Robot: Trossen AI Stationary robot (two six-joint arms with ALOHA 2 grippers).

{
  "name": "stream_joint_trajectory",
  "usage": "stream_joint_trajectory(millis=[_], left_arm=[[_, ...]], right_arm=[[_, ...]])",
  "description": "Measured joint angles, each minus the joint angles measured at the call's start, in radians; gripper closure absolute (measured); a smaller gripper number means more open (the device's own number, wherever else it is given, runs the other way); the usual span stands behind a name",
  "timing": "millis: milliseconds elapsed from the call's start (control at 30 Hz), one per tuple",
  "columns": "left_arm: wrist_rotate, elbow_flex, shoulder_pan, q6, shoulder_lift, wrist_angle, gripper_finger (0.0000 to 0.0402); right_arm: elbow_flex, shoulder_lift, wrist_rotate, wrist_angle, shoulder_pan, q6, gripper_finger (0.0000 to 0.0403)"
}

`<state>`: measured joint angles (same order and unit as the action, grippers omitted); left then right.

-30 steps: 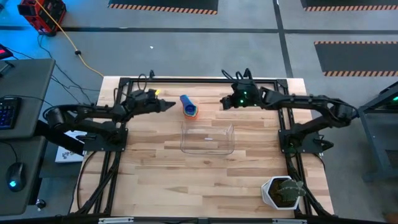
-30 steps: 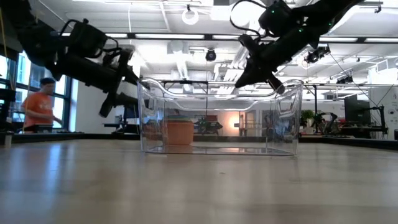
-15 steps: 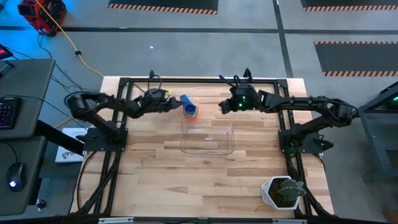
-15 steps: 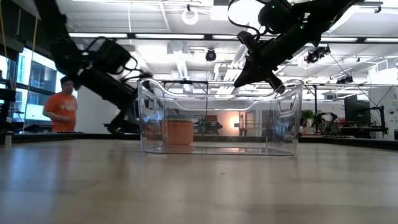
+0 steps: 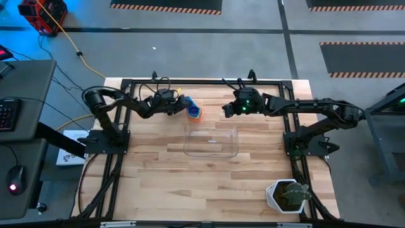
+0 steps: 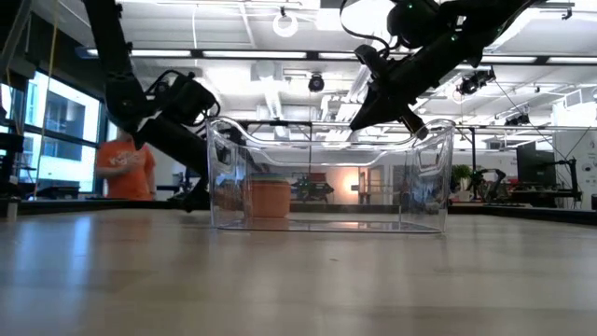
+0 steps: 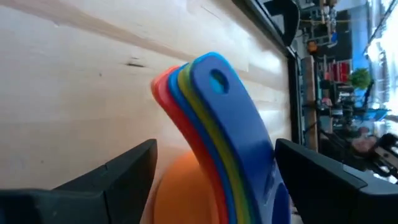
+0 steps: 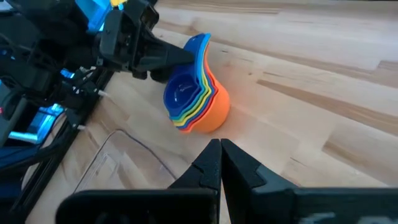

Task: Nest measuring cups in basket
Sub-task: Put the stacked measuring cups into the transparent bin

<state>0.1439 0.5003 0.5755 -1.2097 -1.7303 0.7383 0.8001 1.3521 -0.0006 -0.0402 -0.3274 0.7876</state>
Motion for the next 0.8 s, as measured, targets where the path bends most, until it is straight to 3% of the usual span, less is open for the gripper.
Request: stream_joint_trajectory(millis=[333, 800], left_arm=[[0.0, 0.008, 0.0, -0.109, -0.164, 0.302, 0.0087], [0.062, 0.089, 0.0, -0.004, -0.203, 0.259, 0.0087]], right_arm=[[0.0, 0.0, 0.018, 0.0, 0.004, 0.001, 0.0403], [0.001, 0.0, 0.016, 0.0, 0.009, 0.017, 0.0402]])
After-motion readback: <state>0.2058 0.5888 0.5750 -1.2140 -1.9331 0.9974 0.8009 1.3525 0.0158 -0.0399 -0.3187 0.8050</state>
